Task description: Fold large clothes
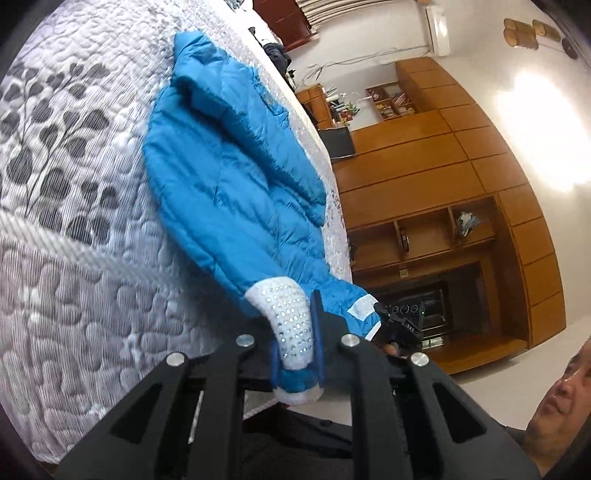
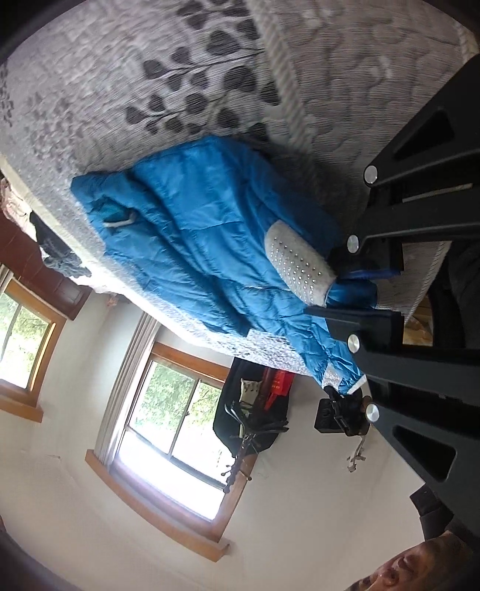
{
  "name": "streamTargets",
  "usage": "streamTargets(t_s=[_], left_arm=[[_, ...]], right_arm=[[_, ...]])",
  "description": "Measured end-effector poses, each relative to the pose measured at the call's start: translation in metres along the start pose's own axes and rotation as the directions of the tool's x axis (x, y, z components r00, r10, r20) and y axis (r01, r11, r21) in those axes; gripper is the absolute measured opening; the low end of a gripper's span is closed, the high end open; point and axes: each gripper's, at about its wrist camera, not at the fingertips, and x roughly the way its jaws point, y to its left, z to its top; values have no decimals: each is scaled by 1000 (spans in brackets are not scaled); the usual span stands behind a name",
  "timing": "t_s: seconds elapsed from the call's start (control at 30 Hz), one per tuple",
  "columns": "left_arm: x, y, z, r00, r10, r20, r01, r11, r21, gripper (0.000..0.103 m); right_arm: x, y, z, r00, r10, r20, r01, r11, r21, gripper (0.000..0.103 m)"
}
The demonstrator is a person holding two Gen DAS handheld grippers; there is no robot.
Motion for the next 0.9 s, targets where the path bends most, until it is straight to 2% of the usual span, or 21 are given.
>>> streamTargets(t_s=[0.33,0.63,0.9], left_arm=[[4,-7,46,999,-23,28,23,1000,0,11],[21,7,99,999,-25,45,28,998,-53,11],[50,31,153,1000,-2,23,5,989,-146,12]], right_arm=[[14,13,43,999,-19,27,20,1000,-23,11],[35,12,97,997,-70,32,71,997,-38,11],[74,-11,148,992,-127,-4,127,992,-11,11]])
